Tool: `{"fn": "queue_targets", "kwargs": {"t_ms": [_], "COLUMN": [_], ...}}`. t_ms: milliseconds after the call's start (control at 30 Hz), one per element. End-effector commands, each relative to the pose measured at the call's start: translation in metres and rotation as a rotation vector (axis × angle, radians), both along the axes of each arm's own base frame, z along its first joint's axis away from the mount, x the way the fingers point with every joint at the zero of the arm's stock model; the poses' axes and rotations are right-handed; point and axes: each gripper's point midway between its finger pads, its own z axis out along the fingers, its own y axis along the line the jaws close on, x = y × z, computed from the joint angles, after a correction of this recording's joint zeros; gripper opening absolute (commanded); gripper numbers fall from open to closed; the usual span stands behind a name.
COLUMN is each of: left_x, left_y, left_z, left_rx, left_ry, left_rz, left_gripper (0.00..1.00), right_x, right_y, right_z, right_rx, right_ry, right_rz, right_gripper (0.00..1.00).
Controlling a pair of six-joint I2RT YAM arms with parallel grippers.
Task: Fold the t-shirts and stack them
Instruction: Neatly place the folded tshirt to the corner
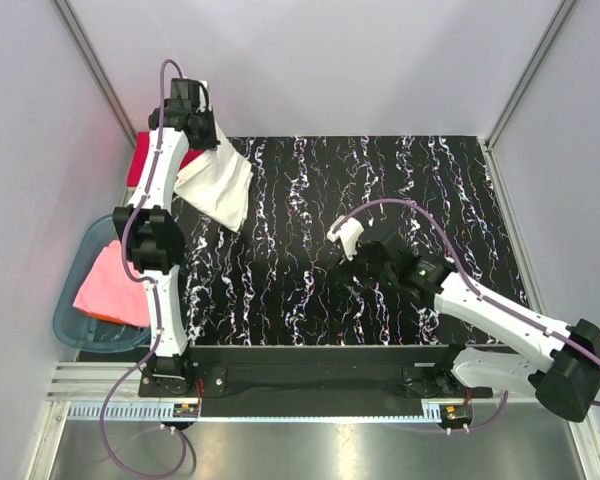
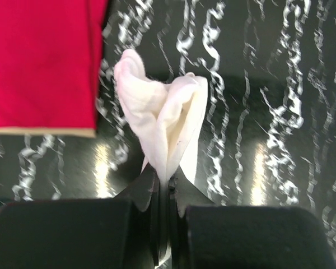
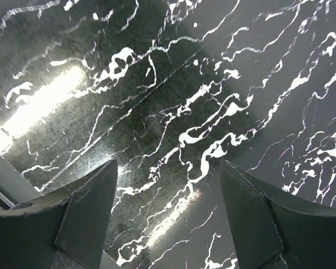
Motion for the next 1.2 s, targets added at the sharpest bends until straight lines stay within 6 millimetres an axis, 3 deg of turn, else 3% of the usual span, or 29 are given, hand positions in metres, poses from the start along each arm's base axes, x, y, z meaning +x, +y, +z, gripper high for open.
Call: {"fn": "queue_targets", "kwargs": {"t_ms": [0,467,833,967,1067,1167], "left_x": [0.023,0.047,0.062,0.062,0.062,0.065], "left_y": [0.017,0.056,0.059,0.068,0.086,0.091], "left_z": [0.034,0.091,0.108,0.120,0.120,0.117], "left_rx": [0.107,0.265,0.302,0.328,0.320,0.314], "left_ry": [-0.132,-0.345,-0.439,-0.469,-0.468,-0.471], "left_rz": [-0.013,0.035,-0.024,-0.047,-0.027,-0.031], "left_gripper": [0.00,0.00,0.00,0.00,0.00,0.00], "right_x": [0.008,0.010,0.008,0.009,0.010,0.014], "right_y": [0.006,0.021,0.024,0.027,0.029,0.032], "right_z": [0.007,-0.008,-0.017,-0.018,-0.019,-0.020], "right_rx": [-0.008,-0.015,-0.023,-0.022,-0.025,-0.034], "right_ry": [-0.013,0.035,0.059,0.062,0.061,0.058], "right_rz": [0.012,0.053,0.072,0.086,0.093,0.103], "right_gripper": [0.80,0.80,0.80,0.80,0.80,0.80]}}
